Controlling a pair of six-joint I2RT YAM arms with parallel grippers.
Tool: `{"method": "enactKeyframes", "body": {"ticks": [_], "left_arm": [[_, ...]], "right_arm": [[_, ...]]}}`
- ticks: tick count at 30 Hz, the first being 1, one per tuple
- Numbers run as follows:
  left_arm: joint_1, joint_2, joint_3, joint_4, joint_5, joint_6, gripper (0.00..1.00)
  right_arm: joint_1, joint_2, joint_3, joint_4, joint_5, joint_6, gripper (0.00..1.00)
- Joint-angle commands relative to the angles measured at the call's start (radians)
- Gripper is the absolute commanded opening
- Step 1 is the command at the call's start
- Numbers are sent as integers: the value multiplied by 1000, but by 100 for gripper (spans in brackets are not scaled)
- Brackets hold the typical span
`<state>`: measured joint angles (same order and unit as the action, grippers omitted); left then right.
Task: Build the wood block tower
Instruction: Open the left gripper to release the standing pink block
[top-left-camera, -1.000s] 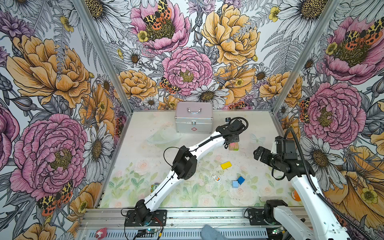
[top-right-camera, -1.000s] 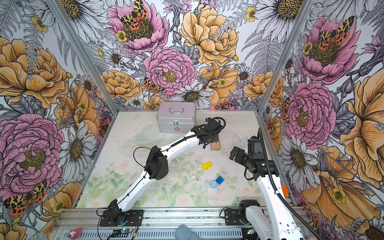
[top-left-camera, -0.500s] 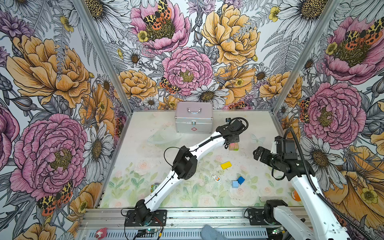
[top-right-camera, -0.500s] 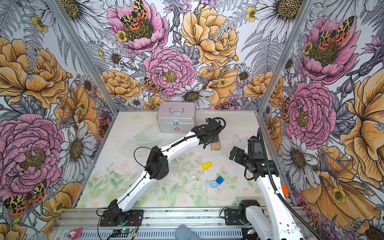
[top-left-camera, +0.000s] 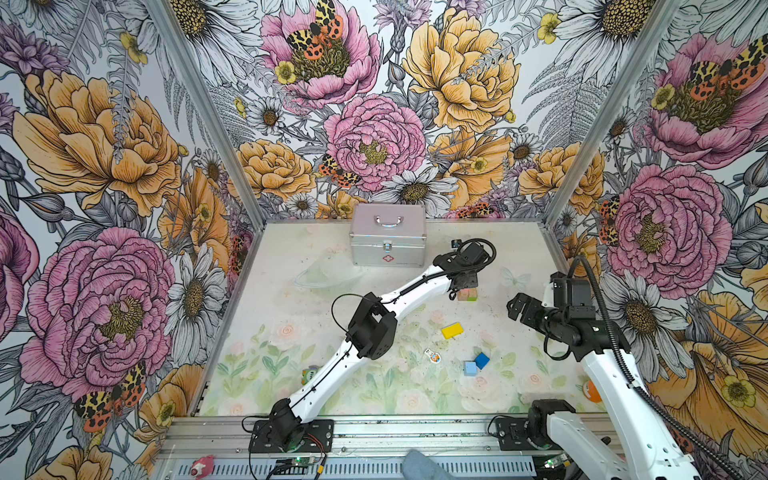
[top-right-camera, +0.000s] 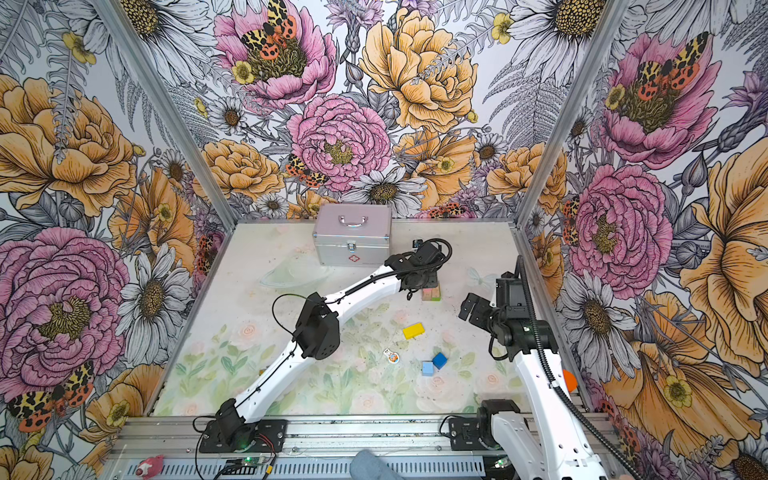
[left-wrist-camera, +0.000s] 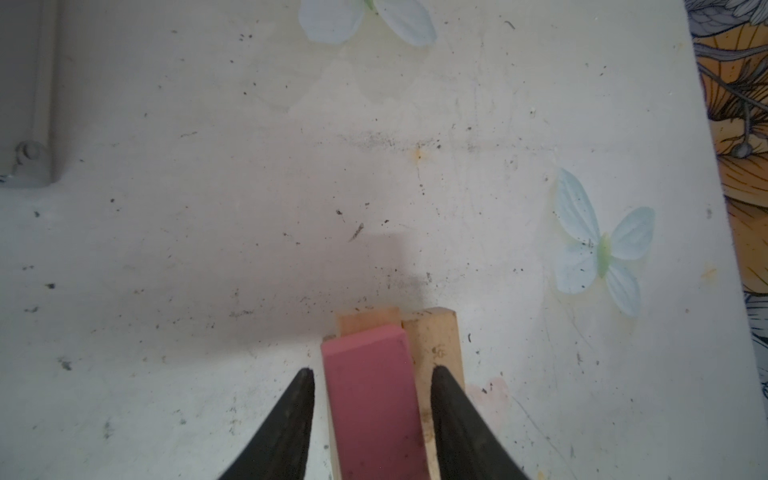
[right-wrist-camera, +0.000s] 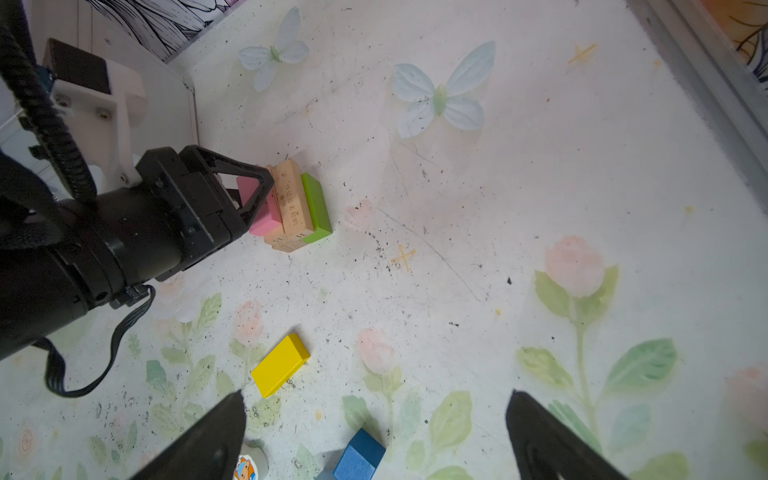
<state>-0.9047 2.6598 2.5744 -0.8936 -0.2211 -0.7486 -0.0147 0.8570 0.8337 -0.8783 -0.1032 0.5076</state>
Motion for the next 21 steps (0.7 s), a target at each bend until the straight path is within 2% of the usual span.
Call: {"method": "enactKeyframes", "body": {"ticks": [1,21], "left_arm": [[3,6,38,-1,35,15,48],[-2,-38,2,-1,19,16,48]], "right_arm": [[-7,-5,-7,24,-7,-12,100],[-11,-5,-10,30,-19,-14,100]]}}
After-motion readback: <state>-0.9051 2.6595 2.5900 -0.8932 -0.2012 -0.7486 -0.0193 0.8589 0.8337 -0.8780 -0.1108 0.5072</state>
